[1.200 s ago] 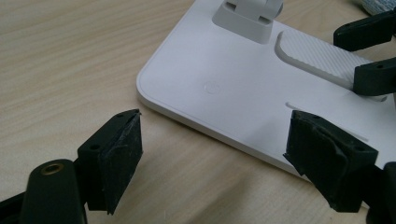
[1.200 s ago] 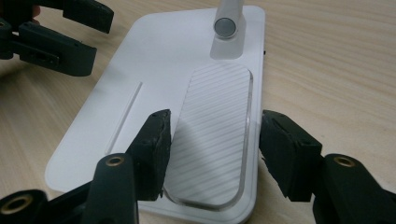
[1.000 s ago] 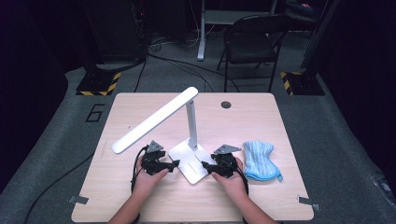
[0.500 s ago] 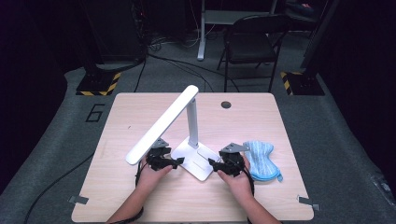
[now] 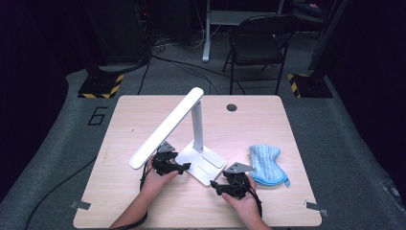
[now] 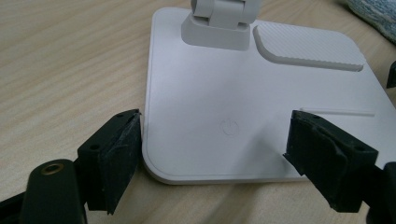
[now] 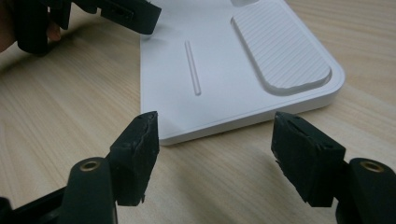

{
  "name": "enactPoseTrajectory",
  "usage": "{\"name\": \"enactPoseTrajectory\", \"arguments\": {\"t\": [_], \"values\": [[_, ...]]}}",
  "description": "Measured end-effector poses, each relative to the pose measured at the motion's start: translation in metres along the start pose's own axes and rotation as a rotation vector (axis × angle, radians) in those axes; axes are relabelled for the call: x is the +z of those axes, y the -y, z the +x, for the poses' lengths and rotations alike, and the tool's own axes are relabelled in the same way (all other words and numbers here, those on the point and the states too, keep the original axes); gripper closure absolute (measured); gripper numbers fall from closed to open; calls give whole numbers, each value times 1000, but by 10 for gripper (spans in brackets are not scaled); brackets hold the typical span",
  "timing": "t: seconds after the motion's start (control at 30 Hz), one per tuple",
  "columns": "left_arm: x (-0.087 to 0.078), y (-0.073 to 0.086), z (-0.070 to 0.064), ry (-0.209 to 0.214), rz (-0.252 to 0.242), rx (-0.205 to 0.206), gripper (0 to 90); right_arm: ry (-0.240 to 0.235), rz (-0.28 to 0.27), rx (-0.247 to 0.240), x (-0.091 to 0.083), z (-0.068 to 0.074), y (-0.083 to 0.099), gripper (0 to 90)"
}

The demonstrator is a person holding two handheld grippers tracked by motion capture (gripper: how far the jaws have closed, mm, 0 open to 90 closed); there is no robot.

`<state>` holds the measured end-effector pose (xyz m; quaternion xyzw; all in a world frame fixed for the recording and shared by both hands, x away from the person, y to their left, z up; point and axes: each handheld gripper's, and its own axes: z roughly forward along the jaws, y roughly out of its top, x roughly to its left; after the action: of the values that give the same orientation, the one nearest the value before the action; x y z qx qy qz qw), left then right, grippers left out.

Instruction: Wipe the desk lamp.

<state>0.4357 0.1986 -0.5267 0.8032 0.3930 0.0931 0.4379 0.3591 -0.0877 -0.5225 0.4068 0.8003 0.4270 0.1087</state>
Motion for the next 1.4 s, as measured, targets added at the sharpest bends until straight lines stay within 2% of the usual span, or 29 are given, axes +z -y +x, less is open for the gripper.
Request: {"name": "enactPoseTrajectory", "arguments": {"t": [0.03,0.17,0.27,0.4,0.5,0.57,0.63,0.67,0.7,0.73,0.77,0.9,0.93,1.07,1.2,1.27,1.37,1.4], "values": [[0,1,-1,3,4,-9,183,-3,-2,1,1,0,0,305],[0,2,-2,15,13,0,183,-21,13,6,6,2,2,276],[0,2,-3,7,23,22,181,-11,16,-3,7,5,1,249],[-2,4,-6,7,21,5,180,-1,2,-12,8,6,0,234],[-3,4,-7,6,28,12,179,7,-9,-24,9,6,-2,217],[-4,5,-8,-7,32,35,179,9,-10,-31,10,6,-5,205],[-4,6,-10,-5,33,28,179,17,-10,-49,11,6,-7,193],[-5,6,-10,-8,35,35,179,24,-2,-49,11,7,-8,181],[-5,7,-12,-5,37,17,179,25,-1,-56,12,7,-10,169],[-6,7,-11,-11,37,36,179,39,11,-79,14,8,-11,156],[-6,8,-12,-13,30,21,179,49,17,-90,16,9,-12,153],[-8,10,-16,-29,49,51,171,78,27,-112,19,10,-14,152],[-8,9,-16,-40,53,78,166,84,25,-122,20,10,-15,154],[-7,11,-19,-48,54,75,151,122,39,-143,23,11,-14,167],[-7,11,-19,-49,48,70,153,122,37,-130,24,7,-13,171],[-8,11,-19,-38,60,65,157,122,36,-116,24,5,-13,187],[-8,11,-19,-51,48,64,162,117,36,-124,25,1,-15,214],[-7,11,-19,-57,45,56,167,120,33,-107,25,1,-16,228]]}}
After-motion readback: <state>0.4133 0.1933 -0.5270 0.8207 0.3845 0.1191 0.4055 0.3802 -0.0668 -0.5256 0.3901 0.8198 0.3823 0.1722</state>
